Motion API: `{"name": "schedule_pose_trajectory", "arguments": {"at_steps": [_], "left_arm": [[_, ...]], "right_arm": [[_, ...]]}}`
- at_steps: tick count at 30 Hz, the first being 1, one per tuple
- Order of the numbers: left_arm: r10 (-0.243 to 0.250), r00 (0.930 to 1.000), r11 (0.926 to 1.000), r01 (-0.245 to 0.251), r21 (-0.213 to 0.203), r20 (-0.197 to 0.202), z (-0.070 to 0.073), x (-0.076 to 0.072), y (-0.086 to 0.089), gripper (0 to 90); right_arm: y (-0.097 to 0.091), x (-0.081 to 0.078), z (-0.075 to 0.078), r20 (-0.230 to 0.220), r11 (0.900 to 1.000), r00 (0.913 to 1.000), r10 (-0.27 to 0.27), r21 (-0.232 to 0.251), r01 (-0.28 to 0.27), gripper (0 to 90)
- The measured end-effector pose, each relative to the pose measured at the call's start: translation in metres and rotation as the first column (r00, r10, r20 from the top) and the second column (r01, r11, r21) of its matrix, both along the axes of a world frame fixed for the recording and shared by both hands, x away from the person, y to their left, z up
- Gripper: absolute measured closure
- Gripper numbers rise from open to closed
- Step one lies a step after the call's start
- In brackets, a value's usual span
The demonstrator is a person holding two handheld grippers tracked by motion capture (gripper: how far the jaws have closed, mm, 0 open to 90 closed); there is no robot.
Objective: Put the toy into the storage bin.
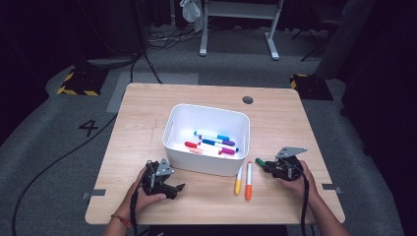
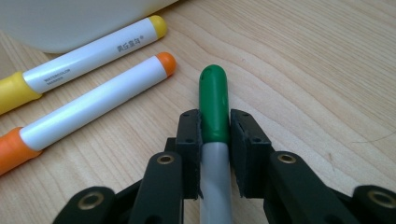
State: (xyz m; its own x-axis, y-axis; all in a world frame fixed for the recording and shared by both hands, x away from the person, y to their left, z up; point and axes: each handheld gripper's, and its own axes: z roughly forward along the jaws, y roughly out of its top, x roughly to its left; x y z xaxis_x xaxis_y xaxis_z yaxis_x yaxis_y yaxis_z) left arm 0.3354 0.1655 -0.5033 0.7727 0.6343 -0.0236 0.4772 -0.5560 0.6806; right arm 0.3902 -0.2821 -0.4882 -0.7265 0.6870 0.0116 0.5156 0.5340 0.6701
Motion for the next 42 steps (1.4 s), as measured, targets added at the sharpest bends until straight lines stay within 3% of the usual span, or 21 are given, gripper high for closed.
{"name": "schedule_pose_trajectory", "arguments": {"at_steps": [3, 10, 13, 17, 23, 31, 42], "left_arm": [[0.000, 1.0000, 1.0000, 0.000, 0.000, 0.000, 0.000, 0.000, 0.000, 15.0], [0.000, 1.0000, 1.0000, 0.000, 0.000, 0.000, 0.000, 0.000, 0.000, 15.0], [0.000, 1.0000, 1.0000, 0.000, 0.000, 0.000, 0.000, 0.000, 0.000, 15.0], [0.000, 1.0000, 1.0000, 0.000, 0.000, 0.000, 0.000, 0.000, 0.000, 15.0], [0.000, 1.0000, 1.0000, 0.000, 0.000, 0.000, 0.000, 0.000, 0.000, 15.0], [0.000, 1.0000, 1.0000, 0.000, -0.001, 0.000, 0.000, 0.000, 0.000, 15.0], [0.000, 1.0000, 1.0000, 0.000, 0.000, 0.000, 0.000, 0.000, 0.000, 14.9]], "right_arm": [[0.000, -0.001, 0.002, 0.009, 0.9999, 0.9999, 0.007, 0.008, -0.007, 74.9], [-0.010, -0.003, 0.017, 0.052, 0.9949, 0.9986, -0.009, 0.100, 0.004, 75.0], [-0.014, -0.005, 0.026, 0.067, 0.9867, 0.9977, -0.009, 0.163, -0.002, 75.0], [-0.014, -0.009, 0.039, 0.110, 0.9787, 0.9939, 0.003, 0.204, -0.026, 75.1], [-0.011, -0.016, 0.069, 0.202, 0.9586, 0.9788, 0.032, 0.271, -0.088, 75.1], [0.002, -0.020, 0.114, 0.290, 0.9473, 0.9529, 0.088, 0.272, -0.170, 75.1], [0.034, -0.004, 0.167, 0.309, 0.9409, 0.9354, 0.172, 0.230, -0.249, 75.1]]}}
